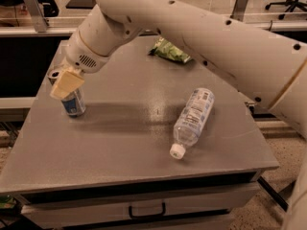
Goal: Pick redbull can
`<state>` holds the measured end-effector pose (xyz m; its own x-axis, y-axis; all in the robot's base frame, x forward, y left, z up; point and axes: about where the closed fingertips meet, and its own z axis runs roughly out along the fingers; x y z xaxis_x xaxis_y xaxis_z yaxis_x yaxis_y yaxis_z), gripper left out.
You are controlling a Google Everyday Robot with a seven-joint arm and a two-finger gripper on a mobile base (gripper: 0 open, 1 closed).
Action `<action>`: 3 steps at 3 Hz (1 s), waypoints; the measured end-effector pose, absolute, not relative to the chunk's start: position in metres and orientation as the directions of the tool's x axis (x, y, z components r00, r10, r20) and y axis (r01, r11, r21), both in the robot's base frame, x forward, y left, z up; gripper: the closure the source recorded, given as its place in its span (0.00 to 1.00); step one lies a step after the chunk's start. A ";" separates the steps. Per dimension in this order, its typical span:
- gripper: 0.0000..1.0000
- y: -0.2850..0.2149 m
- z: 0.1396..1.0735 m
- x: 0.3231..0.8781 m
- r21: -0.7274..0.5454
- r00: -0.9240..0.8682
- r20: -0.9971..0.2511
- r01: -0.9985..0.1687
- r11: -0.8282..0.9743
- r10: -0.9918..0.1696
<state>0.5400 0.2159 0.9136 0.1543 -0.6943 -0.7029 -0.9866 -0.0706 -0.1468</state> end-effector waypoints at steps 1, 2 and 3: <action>0.72 0.214 0.916 0.541 -0.139 0.153 -0.707 -0.987 -0.077 -0.690; 0.95 0.199 0.940 0.546 -0.154 0.168 -0.709 -0.985 -0.082 -0.685; 1.00 0.183 0.972 0.549 -0.172 0.198 -0.711 -0.979 -0.107 -0.674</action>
Offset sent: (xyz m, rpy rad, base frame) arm 0.0154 -0.0404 0.0642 0.0219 -0.0299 0.0176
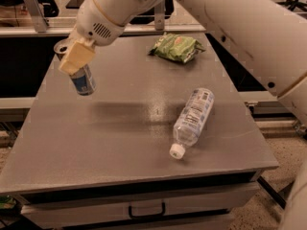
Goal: Pick redbull can
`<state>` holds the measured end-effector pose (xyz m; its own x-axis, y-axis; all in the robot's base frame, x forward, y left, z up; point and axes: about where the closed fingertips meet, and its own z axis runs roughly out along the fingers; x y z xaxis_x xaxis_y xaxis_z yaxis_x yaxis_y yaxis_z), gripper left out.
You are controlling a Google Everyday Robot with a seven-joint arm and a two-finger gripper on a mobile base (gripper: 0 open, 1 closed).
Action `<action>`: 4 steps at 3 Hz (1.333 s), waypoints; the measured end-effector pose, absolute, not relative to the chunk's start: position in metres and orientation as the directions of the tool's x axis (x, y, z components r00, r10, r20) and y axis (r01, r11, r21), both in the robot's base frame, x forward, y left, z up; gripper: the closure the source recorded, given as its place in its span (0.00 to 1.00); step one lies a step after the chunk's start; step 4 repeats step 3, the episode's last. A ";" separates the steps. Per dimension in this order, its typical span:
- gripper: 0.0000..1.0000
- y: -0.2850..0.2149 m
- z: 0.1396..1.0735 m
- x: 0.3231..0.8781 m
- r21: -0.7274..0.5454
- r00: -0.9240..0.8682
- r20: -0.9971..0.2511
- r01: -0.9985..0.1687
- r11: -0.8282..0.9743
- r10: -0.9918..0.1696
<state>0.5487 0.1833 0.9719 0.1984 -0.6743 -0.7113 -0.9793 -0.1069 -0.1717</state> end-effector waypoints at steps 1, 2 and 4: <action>1.00 0.171 1.002 0.548 -0.180 0.233 -0.718 -0.972 -0.148 -0.656; 1.00 0.162 1.032 0.544 -0.193 0.281 -0.742 -0.959 -0.207 -0.609; 1.00 0.161 1.034 0.543 -0.195 0.285 -0.744 -0.958 -0.210 -0.604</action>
Offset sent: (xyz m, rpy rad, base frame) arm -0.0017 -0.0302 0.0775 0.0517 -0.0096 0.1297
